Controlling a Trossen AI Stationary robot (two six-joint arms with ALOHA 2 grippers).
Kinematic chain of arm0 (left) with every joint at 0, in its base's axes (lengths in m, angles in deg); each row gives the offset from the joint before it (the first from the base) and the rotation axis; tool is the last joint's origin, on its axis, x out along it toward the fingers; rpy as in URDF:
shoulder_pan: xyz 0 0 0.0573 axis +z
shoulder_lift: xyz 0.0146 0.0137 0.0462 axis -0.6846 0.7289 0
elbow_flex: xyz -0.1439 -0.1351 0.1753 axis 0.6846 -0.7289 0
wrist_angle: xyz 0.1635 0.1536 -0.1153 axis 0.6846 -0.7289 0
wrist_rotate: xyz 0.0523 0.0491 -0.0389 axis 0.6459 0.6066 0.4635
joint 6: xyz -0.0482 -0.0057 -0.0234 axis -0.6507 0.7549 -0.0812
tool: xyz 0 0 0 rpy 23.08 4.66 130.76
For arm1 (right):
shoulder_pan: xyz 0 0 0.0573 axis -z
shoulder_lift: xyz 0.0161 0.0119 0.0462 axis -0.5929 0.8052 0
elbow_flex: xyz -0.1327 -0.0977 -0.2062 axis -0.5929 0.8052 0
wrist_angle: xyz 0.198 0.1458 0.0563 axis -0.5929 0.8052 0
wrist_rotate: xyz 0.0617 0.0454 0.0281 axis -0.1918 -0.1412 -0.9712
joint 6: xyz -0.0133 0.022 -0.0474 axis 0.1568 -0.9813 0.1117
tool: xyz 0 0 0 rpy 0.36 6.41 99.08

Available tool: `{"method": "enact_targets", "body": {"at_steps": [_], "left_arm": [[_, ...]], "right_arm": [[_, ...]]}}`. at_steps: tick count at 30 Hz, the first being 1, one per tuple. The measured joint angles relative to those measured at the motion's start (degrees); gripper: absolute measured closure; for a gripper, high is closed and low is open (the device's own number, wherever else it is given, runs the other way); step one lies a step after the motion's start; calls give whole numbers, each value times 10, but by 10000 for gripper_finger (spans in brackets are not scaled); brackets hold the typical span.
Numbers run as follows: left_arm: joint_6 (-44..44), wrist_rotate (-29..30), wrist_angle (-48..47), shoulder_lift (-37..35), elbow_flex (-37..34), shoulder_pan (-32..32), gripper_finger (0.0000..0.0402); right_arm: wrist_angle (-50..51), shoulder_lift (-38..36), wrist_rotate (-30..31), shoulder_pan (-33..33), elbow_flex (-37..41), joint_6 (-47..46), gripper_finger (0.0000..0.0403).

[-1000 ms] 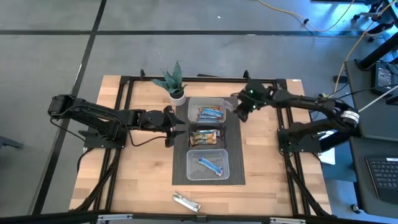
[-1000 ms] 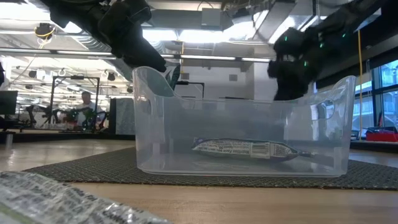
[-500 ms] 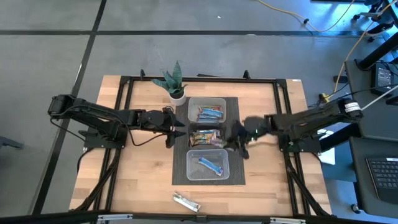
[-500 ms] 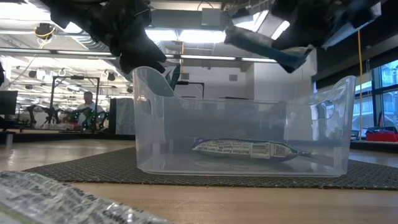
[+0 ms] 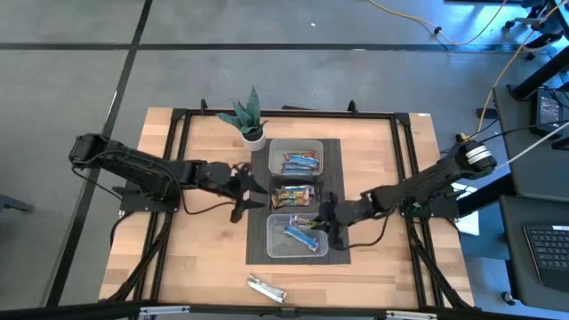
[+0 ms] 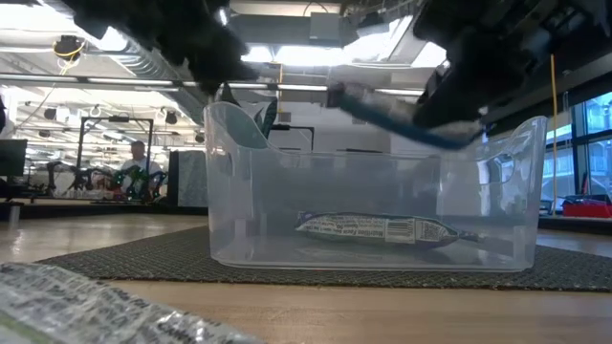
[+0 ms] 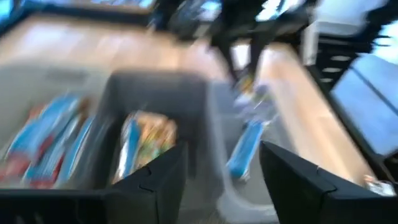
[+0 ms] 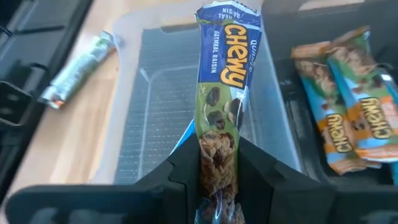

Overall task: Pick and place Granola Bars by type
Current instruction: Put the blue granola bar into the transparent bin, then put the yellow granola bar into the black bin

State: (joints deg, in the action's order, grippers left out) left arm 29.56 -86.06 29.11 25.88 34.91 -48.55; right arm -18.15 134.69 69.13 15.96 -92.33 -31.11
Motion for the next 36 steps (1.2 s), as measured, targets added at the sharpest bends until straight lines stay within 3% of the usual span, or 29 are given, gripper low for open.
{"method": "enact_targets", "body": {"at_steps": [5, 12, 20, 29, 36], "left_arm": [[82, 1, 69, 0, 0, -45, 211], [61, 7, 74, 0, 0, -98, 208], [94, 116, 66, 3, 1, -189, 208], [58, 174, -84, 51, 94, -251, 208], [31, 142, -180, 177, 206, -285, 208]], "right_arm": [[8, 68, 14, -4, -43, 2, 314], [11, 127, -35, -4, -95, -9, 314], [14, 136, -47, -4, -105, -1, 295], [47, 122, -37, -3, -106, 16, 226], [219, 60, 30, -11, -162, -44, 213]]}}
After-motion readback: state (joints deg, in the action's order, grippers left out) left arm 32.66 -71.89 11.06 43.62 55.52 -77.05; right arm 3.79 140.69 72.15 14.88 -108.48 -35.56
